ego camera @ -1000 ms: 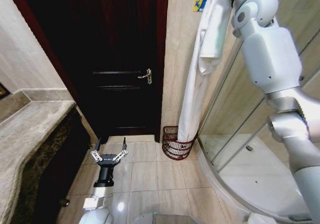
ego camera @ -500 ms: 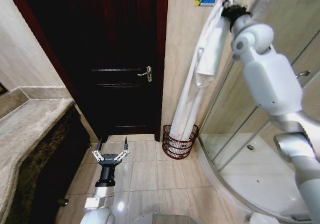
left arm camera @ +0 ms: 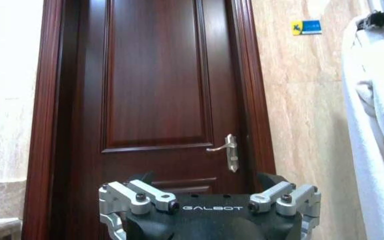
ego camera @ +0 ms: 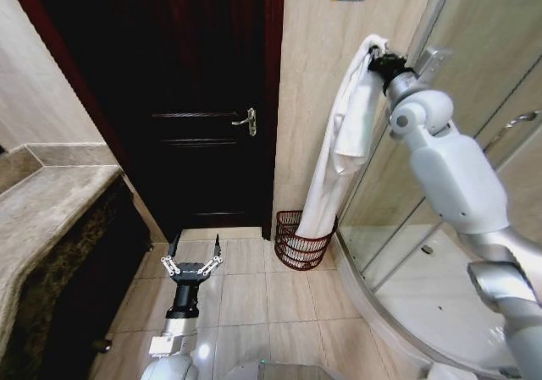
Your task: Discard the used towel into the hamper.
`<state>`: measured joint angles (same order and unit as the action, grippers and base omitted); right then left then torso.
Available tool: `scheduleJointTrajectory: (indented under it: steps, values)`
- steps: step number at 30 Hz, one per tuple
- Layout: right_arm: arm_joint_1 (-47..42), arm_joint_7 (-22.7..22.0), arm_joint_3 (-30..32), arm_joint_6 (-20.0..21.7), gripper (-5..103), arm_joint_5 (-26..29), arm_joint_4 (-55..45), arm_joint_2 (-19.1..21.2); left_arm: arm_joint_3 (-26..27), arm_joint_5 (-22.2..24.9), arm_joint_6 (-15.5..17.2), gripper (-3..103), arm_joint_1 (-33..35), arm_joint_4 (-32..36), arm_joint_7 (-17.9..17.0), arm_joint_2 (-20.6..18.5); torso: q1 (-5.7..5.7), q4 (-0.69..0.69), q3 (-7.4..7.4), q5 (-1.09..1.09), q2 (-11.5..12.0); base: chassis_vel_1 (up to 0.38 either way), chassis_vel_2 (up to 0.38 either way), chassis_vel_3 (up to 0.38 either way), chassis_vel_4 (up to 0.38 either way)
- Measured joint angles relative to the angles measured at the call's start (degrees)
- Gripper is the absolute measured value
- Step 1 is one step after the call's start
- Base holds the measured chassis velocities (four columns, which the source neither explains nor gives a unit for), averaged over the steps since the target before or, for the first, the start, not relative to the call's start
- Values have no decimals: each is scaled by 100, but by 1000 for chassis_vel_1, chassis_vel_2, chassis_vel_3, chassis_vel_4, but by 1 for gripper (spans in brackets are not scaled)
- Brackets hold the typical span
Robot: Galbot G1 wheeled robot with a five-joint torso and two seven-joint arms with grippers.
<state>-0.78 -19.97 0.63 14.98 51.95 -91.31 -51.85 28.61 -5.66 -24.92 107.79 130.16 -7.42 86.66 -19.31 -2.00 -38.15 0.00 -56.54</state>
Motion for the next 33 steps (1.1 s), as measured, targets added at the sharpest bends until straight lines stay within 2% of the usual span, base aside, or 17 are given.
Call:
scheduleJointTrajectory:
  steps: [6,7,15,33]
  values:
    - [-328,-128,228,36,8,9,-447,219,-7,-25,-13,100,2,7,10,47,70,1,92,0,162,-49,48,78,-50]
    - [-566,-149,359,50,8,-2,-719,368,-24,-36,-16,100,-1,4,16,67,100,2,130,2,226,-62,29,35,-34]
    - [-1248,-69,804,48,8,-88,-1241,669,-121,-113,-18,100,-27,-68,37,119,192,3,249,0,435,-16,7,8,-9]
    - [-1407,-95,931,36,8,-38,-1449,763,-128,-146,-35,100,23,-25,56,118,381,1,484,0,861,-66,68,71,-69]
